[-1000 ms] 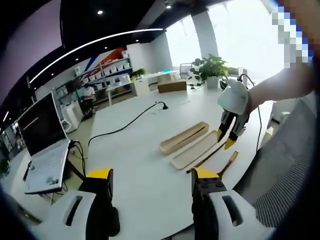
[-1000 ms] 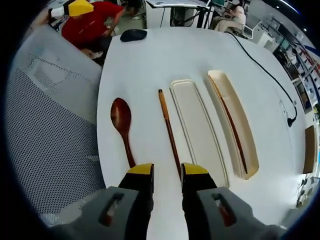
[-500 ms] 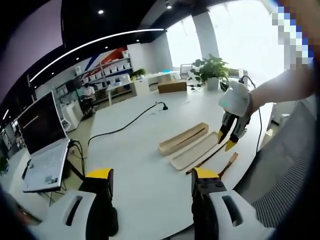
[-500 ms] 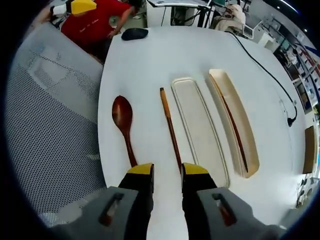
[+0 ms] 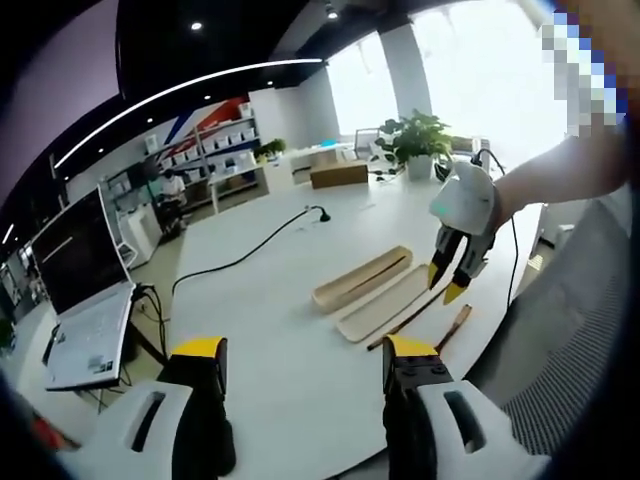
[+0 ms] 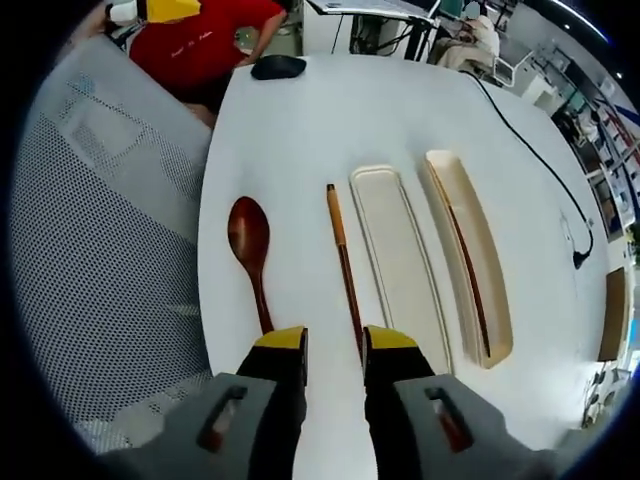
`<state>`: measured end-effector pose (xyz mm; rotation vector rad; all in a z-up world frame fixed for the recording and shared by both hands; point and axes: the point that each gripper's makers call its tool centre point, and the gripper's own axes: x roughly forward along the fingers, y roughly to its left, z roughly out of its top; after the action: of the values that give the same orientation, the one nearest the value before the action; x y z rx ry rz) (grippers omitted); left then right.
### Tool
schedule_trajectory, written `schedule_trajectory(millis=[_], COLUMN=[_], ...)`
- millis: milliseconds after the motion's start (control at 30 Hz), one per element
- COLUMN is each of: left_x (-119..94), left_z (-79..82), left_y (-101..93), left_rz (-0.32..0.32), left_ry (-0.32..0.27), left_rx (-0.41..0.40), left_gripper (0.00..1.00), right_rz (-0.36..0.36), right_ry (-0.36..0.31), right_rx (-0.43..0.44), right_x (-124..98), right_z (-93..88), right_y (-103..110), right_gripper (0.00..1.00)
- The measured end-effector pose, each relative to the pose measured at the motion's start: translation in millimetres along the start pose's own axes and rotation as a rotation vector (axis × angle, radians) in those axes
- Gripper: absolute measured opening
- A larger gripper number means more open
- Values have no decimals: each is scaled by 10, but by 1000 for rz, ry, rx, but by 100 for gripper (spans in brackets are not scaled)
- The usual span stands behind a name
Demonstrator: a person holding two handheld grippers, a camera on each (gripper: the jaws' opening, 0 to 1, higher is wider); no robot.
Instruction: Arrange the utensils inside the cutlery case until each visible utensil rests in its matching compartment.
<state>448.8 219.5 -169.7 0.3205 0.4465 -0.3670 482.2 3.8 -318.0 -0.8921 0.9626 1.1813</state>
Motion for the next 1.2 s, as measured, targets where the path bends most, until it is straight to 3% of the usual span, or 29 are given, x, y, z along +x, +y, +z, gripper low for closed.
schedule_trajectory(millis=[467, 767, 1033, 1200], left_x=[-3, 1, 7, 12], left_z=[7, -10, -7, -10], left_y=[-30, -33, -9, -8], left_rz=[-3, -5, 1, 1], left_ry=[4, 13, 13, 13], left_rx=[23, 29, 21, 12], left_gripper=[65, 65, 65, 65], right_rz=[18, 66, 72, 91], right_ry=[-5, 72, 129, 119], right_rx=[2, -40, -97, -84], right_x=[137, 424, 515, 498], right_z=[91, 105, 32, 46], right_y=[-15, -34, -64, -64], right_gripper=[18, 17, 17, 17])
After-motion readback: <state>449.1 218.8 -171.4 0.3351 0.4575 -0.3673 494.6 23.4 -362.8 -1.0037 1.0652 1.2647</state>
